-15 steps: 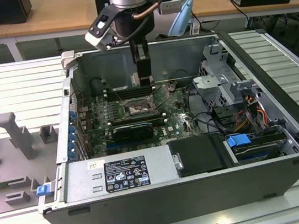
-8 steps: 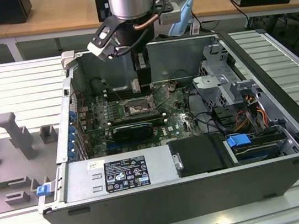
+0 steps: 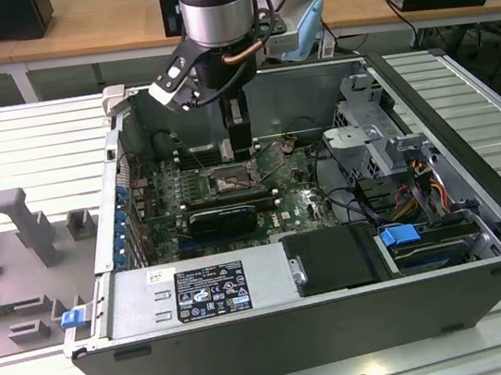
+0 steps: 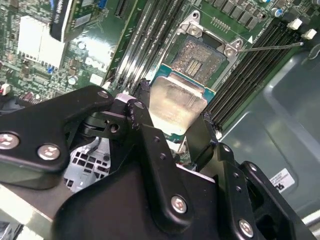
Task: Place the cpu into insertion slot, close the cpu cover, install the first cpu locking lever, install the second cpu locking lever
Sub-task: 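Place the cpu into insertion slot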
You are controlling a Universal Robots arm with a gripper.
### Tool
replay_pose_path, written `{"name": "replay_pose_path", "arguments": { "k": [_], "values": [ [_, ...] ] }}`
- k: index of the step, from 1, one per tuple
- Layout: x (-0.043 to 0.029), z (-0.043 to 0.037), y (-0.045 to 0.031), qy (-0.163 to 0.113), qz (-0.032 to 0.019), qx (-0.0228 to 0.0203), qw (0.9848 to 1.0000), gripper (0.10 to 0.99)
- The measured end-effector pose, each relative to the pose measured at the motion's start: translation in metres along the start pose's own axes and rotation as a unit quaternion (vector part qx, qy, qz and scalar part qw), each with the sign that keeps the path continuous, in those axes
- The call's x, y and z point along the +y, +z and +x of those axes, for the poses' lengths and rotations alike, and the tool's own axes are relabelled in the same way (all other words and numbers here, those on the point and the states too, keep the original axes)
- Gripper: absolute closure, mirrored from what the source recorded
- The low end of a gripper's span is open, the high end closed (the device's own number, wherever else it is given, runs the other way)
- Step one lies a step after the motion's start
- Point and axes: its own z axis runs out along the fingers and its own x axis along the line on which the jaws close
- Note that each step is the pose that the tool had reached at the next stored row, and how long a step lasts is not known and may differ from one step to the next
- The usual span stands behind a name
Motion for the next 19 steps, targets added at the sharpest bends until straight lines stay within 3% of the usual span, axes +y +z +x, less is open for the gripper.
{"name": "replay_pose_path", "arguments": {
  "k": [8,19],
  "values": [
    [-0.0034,0.01,0.0205,0.0,0.0,0.0,1.0,0.553],
    [-0.0047,0.0098,0.032,0.0,0.0,-0.0001,1.0,0.553]
  ]
}}
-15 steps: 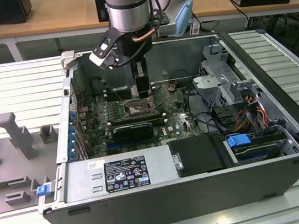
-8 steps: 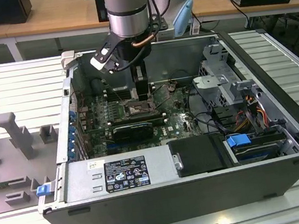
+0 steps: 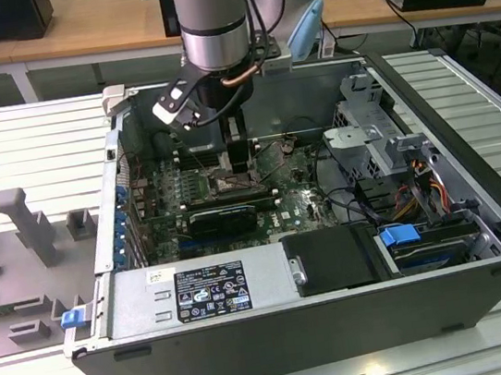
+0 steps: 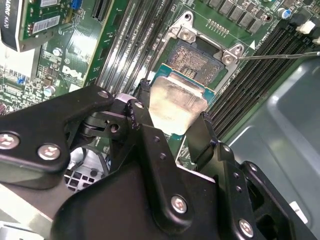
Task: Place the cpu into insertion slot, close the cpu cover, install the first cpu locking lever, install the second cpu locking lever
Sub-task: 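Place the cpu into insertion slot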
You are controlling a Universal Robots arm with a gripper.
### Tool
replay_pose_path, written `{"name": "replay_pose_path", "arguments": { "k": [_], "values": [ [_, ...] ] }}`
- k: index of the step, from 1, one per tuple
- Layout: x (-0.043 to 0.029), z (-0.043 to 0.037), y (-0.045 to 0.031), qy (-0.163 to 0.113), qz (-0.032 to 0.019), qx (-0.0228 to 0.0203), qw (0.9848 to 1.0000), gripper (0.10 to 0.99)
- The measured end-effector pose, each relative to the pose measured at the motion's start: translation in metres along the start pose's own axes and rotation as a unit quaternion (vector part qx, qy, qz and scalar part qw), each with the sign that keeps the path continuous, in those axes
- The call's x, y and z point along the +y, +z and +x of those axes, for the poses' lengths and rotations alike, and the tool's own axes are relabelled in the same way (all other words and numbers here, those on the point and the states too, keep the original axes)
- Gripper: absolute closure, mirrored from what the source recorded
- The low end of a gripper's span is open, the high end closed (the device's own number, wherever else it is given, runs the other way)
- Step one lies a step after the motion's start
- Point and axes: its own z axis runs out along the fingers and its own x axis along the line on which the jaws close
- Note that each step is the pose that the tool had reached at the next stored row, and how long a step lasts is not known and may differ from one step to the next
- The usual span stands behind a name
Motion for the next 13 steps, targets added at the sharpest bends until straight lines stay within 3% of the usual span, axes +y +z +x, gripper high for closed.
{"name": "replay_pose_path", "arguments": {
  "k": [7,13],
  "values": [
    [-0.0006,0.0,0.005,0.0,0.0,0.0,1.0,0.553],
    [-0.0052,0.0012,0.0217,-0.006,0.0001,0.0008,1.0,0.553]
  ]
}}
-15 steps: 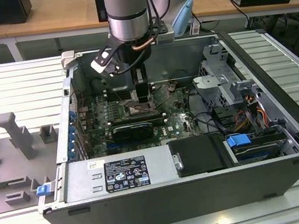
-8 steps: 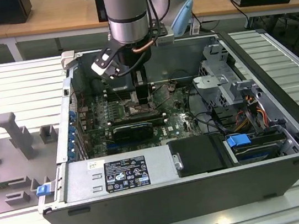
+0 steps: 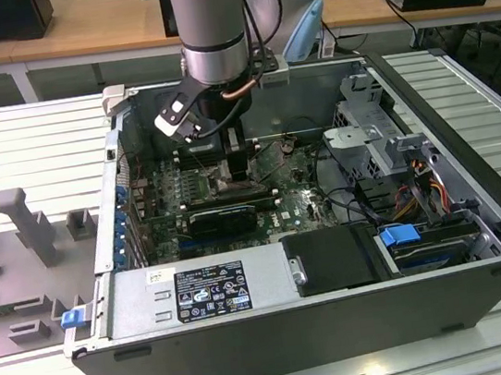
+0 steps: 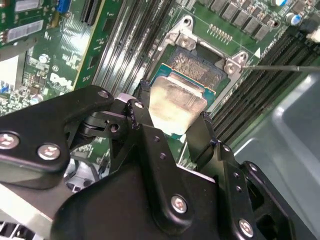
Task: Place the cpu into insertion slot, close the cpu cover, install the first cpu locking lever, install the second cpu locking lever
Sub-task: 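Place the cpu into insertion slot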
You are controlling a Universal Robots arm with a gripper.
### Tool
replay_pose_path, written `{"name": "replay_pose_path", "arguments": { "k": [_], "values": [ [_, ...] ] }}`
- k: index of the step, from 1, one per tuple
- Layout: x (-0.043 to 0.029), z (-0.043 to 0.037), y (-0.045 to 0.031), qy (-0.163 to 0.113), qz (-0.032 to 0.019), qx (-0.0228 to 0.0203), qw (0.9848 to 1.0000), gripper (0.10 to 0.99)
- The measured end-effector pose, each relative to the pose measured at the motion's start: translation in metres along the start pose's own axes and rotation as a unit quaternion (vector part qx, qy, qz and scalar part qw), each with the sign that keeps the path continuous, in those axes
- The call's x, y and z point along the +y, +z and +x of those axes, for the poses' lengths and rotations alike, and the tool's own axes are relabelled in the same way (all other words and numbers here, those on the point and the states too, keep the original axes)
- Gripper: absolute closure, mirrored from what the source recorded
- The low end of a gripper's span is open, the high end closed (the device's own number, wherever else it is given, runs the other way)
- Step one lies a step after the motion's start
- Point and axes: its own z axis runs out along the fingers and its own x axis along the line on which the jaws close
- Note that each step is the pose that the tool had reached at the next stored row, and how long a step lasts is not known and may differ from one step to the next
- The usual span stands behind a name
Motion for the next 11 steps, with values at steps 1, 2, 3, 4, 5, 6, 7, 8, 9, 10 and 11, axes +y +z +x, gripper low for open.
{"name": "replay_pose_path", "arguments": {
  "k": [1,2,3,4,5,6,7,8,9,10,11],
  "values": [
    [-0.0007,0.0,0.0017,-0.001,0.0,0.0001,1.0,0.553],
    [-0.0014,0.0,0.0042,-0.003,0.0001,0.0003,1.0,0.553],
    [-0.0018,0.0002,0.006,-0.004,0.0001,0.0004,1.0,0.553],
    [-0.0023,0.0004,0.0077,-0.005,0.0001,0.0004,1.0,0.553],
    [-0.0027,0.0006,0.0093,-0.005,0.0002,0.0005,1.0,0.553],
    [-0.0032,0.0012,0.0116,-0.007,0.0002,0.0006,1.0,0.553],
    [-0.0034,0.002,0.0128,-0.007,0.0002,0.0006,1.0,0.553],
    [-0.0034,0.0031,0.0137,-0.008,0.0002,0.0006,1.0,0.553],
    [-0.0036,0.0049,0.015,-0.007,0.0002,0.0006,1.0,0.553],
    [-0.0037,0.0055,0.0155,-0.007,0.0002,0.0006,1.0,0.553],
    [-0.0038,0.006,0.0163,-0.007,0.0002,0.0007,1.0,0.553]
  ]
}}
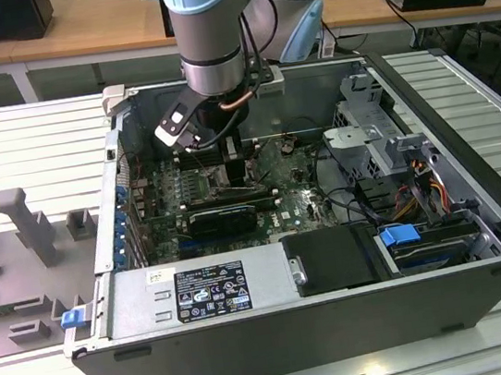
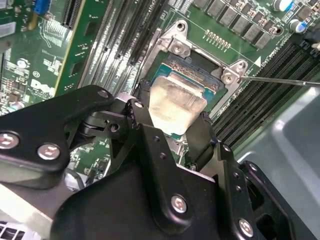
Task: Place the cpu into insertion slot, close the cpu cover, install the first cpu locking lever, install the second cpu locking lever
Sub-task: 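Place the cpu into insertion slot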
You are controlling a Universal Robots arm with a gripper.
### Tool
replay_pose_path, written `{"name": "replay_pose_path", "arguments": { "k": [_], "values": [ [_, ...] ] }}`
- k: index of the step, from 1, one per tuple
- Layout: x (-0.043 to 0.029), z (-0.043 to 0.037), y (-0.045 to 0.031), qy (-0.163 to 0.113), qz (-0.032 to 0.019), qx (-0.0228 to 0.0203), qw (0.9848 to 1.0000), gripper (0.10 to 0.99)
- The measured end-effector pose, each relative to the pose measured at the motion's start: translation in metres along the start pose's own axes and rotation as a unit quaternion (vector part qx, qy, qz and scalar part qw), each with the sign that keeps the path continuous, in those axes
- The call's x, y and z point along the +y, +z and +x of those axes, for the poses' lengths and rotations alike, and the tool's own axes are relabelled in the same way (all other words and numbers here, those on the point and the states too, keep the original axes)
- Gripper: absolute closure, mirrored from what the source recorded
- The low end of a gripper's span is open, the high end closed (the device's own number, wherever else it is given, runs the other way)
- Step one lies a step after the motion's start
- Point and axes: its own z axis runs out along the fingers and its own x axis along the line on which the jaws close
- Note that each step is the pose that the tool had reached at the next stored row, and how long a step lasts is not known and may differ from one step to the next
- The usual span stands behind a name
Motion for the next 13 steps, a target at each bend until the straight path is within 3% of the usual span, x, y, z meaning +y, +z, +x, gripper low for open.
{"name": "replay_pose_path", "arguments": {
  "k": [4,7,13],
  "values": [
    [-0.0018,0.0014,0.0073,0.001,0.0001,-0.0018,1.0,0.553],
    [-0.002,0.0062,0.0095,0.002,-0.0001,-0.0022,1.0,0.553],
    [-0.003,0.0066,0.0124,0.003,0.0,-0.0026,1.0,0.553]
  ]
}}
